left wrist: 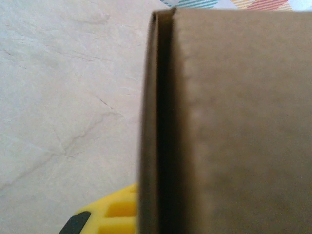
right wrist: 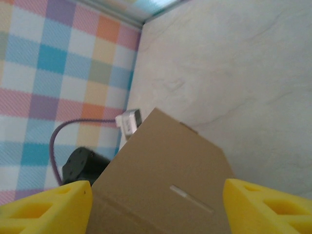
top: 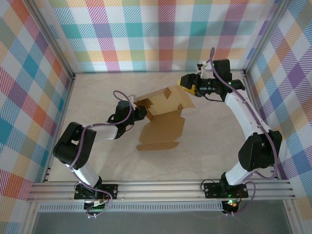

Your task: Fold the paper box

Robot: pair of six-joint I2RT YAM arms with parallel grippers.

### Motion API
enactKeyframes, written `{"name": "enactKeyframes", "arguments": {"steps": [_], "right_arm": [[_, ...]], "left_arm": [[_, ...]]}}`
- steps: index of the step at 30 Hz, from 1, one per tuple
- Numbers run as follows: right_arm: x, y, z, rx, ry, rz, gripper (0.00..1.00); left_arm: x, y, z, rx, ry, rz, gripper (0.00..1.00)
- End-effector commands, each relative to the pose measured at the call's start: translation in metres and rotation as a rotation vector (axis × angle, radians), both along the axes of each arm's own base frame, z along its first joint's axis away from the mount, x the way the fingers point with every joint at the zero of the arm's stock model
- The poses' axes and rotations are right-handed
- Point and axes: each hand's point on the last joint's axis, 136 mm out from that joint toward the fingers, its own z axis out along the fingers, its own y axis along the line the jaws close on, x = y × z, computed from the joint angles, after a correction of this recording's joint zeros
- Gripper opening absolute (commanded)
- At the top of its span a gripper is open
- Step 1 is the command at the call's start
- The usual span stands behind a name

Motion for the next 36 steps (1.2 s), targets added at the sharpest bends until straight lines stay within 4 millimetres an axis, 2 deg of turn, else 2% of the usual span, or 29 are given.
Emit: {"name": "enactKeyframes", "arguments": {"steps": [1, 4, 7, 13, 18, 24, 29, 36], "right_arm": [[-0.022, 0.021, 0.018, 0.082, -0.075, 0.168, 0.69], [-0.036, 0.035, 0.015, 0.091, -0.071, 0.229, 0.67], [-0.041, 0.043, 0.006, 0.067, -0.061, 0.233, 0.65], [-0.038, 0.052, -0.024, -0.017, -0.028, 0.217, 0.63], [-0.037, 0.064, -0.036, -0.12, -0.062, 0.236, 0.62], [-0.033, 0.059, -0.038, -0.229, -0.16, 0.221, 0.61], [-0.029, 0.053, -0.046, -0.417, -0.304, 0.221, 0.59], [-0.02, 0.054, -0.063, -0.497, -0.403, 0.254, 0.54]], "left_arm": [[0.008, -0.005, 0.009, -0.049, 0.003, -0.014, 0.0], [0.011, -0.001, 0.003, -0.027, 0.042, 0.019, 0.0], [0.013, 0.004, -0.006, -0.004, 0.079, 0.051, 0.0], [0.014, 0.002, -0.003, -0.032, 0.088, 0.048, 0.0], [0.013, 0.0, 0.0, -0.045, 0.085, 0.039, 0.0], [0.014, -0.002, 0.0, -0.055, 0.092, 0.032, 0.0], [0.014, -0.004, 0.002, -0.062, 0.091, 0.022, 0.0], [0.01, -0.005, 0.001, -0.077, 0.097, 0.014, 0.0]]}}
